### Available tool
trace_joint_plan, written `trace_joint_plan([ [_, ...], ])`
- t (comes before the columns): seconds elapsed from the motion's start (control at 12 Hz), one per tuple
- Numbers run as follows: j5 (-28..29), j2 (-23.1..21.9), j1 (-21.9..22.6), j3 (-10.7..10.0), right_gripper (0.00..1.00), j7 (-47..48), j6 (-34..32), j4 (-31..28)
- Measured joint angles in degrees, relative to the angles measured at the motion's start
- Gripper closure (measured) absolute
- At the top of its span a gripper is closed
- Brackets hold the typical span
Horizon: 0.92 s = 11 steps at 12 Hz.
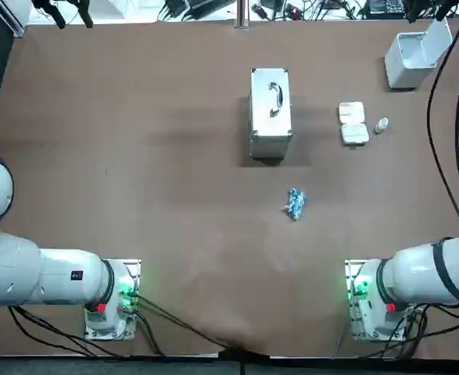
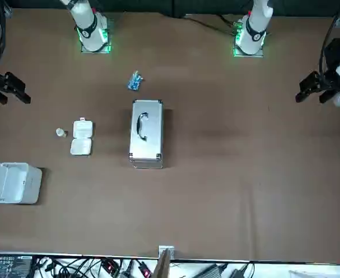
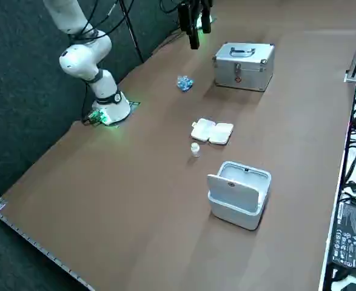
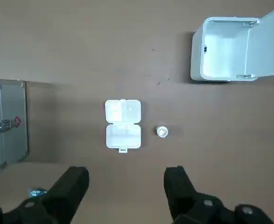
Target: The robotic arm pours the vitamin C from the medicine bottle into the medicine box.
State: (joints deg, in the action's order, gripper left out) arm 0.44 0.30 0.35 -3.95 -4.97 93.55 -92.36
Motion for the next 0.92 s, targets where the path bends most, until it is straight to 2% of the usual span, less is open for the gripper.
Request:
trace_joint_plan([
  [0.92,0.00,0.22,0.01,0.06,0.00,0.00,0.19,-1.03],
])
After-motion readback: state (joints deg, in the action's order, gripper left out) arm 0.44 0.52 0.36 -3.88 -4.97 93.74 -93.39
